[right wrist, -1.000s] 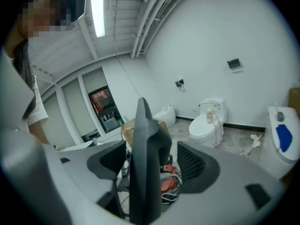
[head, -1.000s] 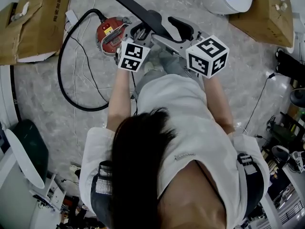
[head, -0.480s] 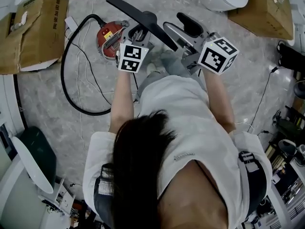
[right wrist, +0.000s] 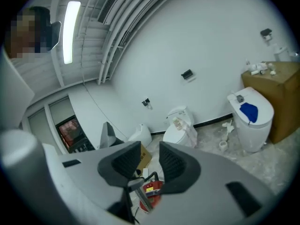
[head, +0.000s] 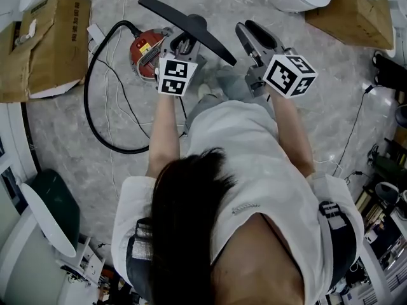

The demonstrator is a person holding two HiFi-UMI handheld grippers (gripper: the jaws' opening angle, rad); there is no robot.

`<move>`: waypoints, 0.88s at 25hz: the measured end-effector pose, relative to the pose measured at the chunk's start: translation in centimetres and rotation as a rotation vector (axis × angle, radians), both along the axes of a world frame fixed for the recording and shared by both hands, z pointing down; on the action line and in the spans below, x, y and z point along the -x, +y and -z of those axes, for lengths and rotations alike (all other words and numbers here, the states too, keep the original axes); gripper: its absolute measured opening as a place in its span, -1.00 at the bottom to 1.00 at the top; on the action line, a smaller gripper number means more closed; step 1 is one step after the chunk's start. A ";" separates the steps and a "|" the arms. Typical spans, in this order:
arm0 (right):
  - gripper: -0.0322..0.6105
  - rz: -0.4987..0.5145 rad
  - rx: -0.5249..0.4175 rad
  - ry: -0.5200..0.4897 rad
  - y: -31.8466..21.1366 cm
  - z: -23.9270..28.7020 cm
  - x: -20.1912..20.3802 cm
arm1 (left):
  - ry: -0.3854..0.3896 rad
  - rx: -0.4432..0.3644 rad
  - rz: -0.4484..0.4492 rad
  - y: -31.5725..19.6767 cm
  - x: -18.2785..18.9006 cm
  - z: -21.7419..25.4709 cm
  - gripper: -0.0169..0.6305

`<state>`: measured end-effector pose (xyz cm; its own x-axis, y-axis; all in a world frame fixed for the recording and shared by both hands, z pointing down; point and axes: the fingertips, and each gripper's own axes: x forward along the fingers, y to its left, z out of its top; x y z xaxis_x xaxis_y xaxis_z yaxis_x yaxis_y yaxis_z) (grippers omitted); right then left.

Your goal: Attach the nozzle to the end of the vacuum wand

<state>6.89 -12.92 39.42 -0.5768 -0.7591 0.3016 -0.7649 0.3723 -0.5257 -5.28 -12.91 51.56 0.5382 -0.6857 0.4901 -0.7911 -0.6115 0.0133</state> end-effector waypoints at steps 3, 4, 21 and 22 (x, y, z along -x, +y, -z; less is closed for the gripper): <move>-0.62 -0.062 0.014 0.040 -0.4 -1.2 -1.3 | -0.005 0.007 -0.002 -0.3 -0.1 -0.1 -0.49; -0.66 -0.079 0.022 0.048 -0.5 -1.6 -1.7 | -0.007 0.009 -0.003 -0.4 -0.2 -0.2 -0.49; -0.85 -0.073 0.098 0.260 0.2 -7.9 -3.1 | -0.031 0.041 -0.015 -0.8 -0.9 -1.0 -0.49; -0.85 -0.067 0.096 0.275 0.2 -8.1 -3.0 | -0.032 0.042 -0.014 -0.8 -0.9 -1.0 -0.49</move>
<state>9.93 -12.68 47.51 -0.4128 -0.7533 0.5120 -0.9048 0.2747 -0.3254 -4.37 -13.71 52.58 0.5317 -0.6566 0.5349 -0.7827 -0.6223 0.0140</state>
